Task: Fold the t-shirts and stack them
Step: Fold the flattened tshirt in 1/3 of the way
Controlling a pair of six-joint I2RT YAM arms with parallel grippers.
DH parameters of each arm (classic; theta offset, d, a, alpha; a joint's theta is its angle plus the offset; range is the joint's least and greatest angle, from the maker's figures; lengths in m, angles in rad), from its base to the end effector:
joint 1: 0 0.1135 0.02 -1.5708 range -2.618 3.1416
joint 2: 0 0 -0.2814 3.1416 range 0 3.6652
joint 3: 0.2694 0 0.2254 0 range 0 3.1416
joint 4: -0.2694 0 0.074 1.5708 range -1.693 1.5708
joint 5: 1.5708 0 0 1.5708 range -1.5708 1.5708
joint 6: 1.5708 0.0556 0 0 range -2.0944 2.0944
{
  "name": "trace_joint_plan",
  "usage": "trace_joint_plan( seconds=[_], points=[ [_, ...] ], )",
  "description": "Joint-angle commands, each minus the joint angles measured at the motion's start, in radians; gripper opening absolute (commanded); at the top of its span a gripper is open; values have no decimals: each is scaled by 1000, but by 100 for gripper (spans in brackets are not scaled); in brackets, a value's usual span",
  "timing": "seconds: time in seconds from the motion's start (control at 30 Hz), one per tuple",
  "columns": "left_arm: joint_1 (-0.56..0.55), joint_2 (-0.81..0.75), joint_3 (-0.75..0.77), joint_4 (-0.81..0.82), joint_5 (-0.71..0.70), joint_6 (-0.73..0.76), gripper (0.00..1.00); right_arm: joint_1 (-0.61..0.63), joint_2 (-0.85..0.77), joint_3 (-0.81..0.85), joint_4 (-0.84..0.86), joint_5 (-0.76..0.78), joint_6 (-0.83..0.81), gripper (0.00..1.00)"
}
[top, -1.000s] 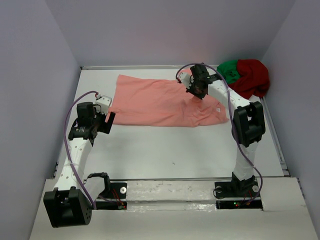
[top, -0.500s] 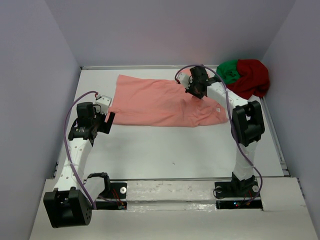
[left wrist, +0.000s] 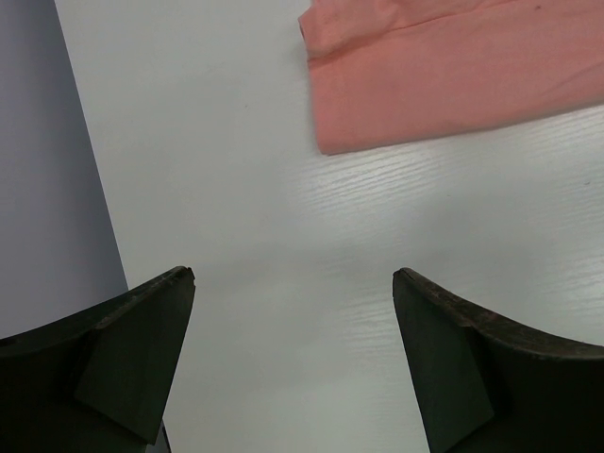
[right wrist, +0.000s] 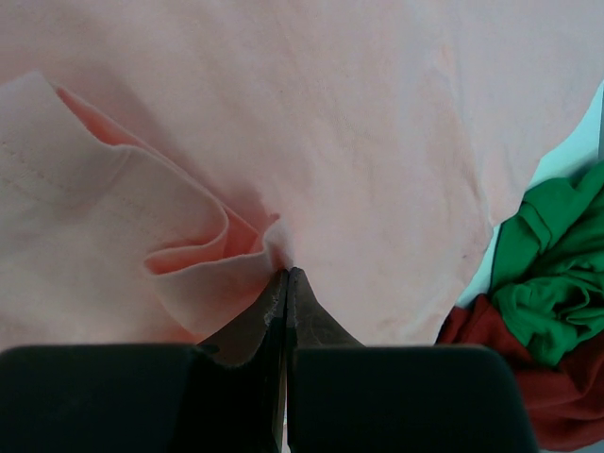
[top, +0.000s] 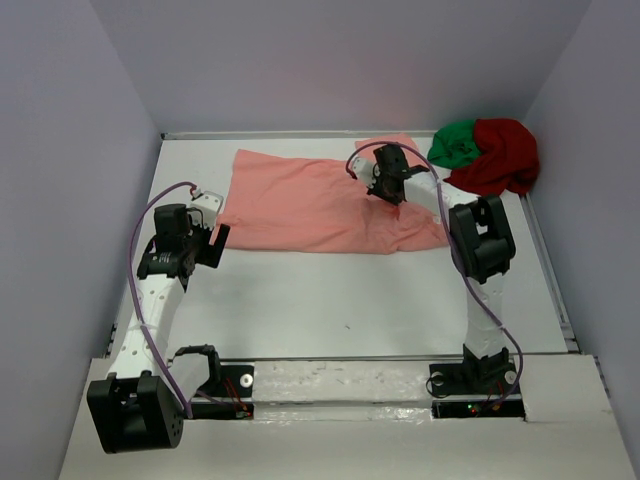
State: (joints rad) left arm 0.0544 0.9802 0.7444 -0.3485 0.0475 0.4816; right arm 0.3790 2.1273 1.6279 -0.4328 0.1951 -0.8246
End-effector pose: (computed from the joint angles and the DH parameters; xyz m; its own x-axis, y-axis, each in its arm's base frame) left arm 0.1965 0.0081 0.2834 -0.4950 0.4364 -0.7514 0.2421 0.8997 0.3631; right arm 0.4357 0.1619 0.1978 -0.3187 -0.9023 -0.2903 -0.7213 0.4296 -0.5434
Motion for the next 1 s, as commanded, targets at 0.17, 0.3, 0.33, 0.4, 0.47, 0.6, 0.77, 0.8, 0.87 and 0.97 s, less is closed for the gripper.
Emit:
trace_joint_plan(
  seconds=[0.17,0.3,0.33,0.4,0.47,0.6,0.77,0.8,0.87,0.97],
  points=[
    [7,0,1,6,-12,3,99,1,43,26,140,73,-28,0],
    [7,2,0,6,-12,3,99,1,33,30,146,87,-27,0],
    [7,2,0,6,-12,3,99,1,26,29,146,96,-27,0],
    [7,5,0,8,-14,2,99,1,17,18,161,118,-30,0],
    [7,5,3,8,-14,0,99,-8,10,10,167,124,-31,0],
    [9,2,3,6,-14,-1,99,-8,2,-3,200,147,-36,0],
    [9,-3,1,6,-12,2,99,-8,5,0,206,199,-44,0],
    [9,-3,3,6,-12,2,99,-8,9,-2,204,208,-48,0],
    [9,-3,3,6,-12,-1,99,-8,13,-10,204,234,-57,0],
    [10,-5,1,6,-12,0,99,-8,16,-26,206,257,-61,0]
  ],
)
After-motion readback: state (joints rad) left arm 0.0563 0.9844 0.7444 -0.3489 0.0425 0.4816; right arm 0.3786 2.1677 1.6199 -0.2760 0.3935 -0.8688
